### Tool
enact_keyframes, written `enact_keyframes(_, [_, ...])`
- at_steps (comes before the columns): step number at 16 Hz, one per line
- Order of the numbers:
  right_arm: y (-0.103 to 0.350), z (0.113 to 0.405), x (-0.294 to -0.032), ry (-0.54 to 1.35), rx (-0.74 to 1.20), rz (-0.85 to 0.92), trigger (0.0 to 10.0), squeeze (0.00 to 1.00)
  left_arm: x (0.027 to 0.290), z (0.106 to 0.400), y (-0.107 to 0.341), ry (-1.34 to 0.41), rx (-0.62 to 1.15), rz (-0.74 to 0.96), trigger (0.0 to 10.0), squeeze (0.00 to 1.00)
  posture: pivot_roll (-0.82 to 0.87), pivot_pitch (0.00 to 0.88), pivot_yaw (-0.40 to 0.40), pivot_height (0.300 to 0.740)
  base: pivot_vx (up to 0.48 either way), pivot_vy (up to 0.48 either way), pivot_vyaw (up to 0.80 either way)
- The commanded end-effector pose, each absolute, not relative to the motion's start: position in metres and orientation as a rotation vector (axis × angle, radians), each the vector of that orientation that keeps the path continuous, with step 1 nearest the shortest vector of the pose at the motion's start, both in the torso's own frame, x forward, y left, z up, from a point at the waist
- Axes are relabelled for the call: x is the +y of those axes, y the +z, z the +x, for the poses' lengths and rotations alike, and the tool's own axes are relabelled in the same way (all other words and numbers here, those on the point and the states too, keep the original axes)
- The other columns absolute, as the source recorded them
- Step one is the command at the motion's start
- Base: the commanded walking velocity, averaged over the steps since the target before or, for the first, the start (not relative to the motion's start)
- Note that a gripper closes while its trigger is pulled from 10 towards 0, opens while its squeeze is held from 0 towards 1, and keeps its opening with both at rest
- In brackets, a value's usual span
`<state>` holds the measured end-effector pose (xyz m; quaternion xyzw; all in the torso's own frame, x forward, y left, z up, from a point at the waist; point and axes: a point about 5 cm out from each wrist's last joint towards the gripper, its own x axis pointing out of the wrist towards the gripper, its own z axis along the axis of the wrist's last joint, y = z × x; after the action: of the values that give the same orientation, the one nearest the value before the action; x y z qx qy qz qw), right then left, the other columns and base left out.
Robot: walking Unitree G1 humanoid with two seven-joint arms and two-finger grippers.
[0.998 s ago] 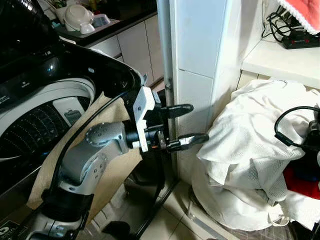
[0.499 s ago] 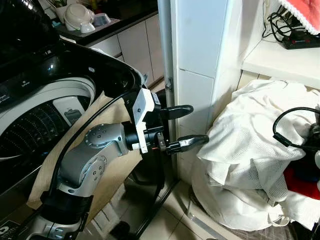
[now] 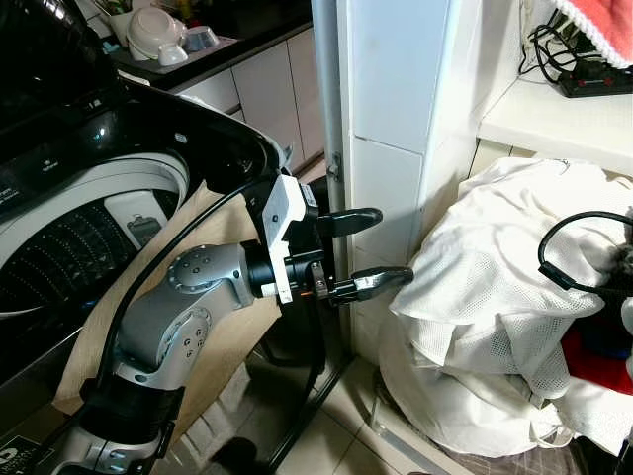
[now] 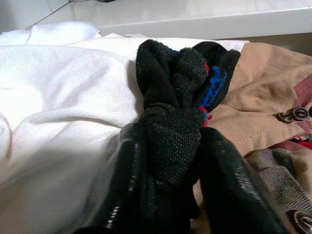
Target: Clothes washing
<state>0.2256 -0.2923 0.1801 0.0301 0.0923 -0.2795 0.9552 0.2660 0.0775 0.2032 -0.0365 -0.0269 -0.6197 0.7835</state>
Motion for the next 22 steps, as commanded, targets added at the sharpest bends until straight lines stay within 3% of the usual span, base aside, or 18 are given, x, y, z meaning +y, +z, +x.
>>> enact_keyframes(1, [0.182, 0.227, -0.289, -0.553, 0.17, 0.069, 0.0, 0.0, 0.081, 0.267, 0.205, -1.323, -0.059, -0.066, 10.0, 0.0, -0.2, 0.0, 0.118, 0.74, 0.0, 0.0, 0.0])
enact_keyframes(7, [0.198, 0.227, -0.283, -0.578, 0.061, -0.006, 0.0, 0.0, 0.084, 0.275, 0.204, -1.229, -0.071, -0.069, 10.0, 0.0, -0.21, 0.0, 0.116, 0.74, 0.0, 0.0, 0.0])
enact_keyframes(9, [0.235, 0.231, -0.271, -0.536, -0.176, -0.155, 0.0, 0.0, 0.091, 0.296, 0.205, -1.02, -0.075, -0.053, 10.0, 0.0, -0.21, 0.0, 0.113, 0.74, 0.0, 0.0, 0.0])
enact_keyframes(13, [0.269, 0.247, -0.201, -0.048, -0.424, -0.398, 0.0, 0.0, 0.094, 0.312, 0.225, -0.908, -0.098, -0.299, 10.0, 0.0, -0.21, 0.0, 0.104, 0.74, 0.0, 0.0, 0.0])
enact_keyframes(14, [0.257, 0.249, -0.17, 0.196, -0.425, -0.44, 0.0, 0.0, 0.088, 0.313, 0.232, -0.921, -0.101, -0.423, 10.0, 0.0, -0.21, 0.0, 0.099, 0.74, 0.0, 0.0, 0.0])
enact_keyframes(15, [0.25, 0.247, -0.157, 0.302, -0.425, -0.432, 0.0, 0.0, 0.083, 0.31, 0.237, -0.953, -0.105, -0.496, 10.0, 1.0, -0.21, 0.0, 0.099, 0.74, 0.0, 0.0, 0.0])
enact_keyframes(18, [0.24, 0.244, -0.134, 0.482, -0.448, -0.464, 0.0, 0.0, 0.071, 0.305, 0.246, -1.017, -0.1, -0.672, 10.0, 1.0, -0.2, 0.0, 0.083, 0.74, 0.0, 0.0, 0.0])
enact_keyframes(22, [0.234, 0.244, -0.124, 0.576, -0.454, -0.509, 0.0, 0.0, 0.066, 0.3, 0.248, -1.055, -0.086, -0.742, 10.0, 1.0, -0.2, 0.0, 0.082, 0.74, 0.0, 0.0, 0.0])
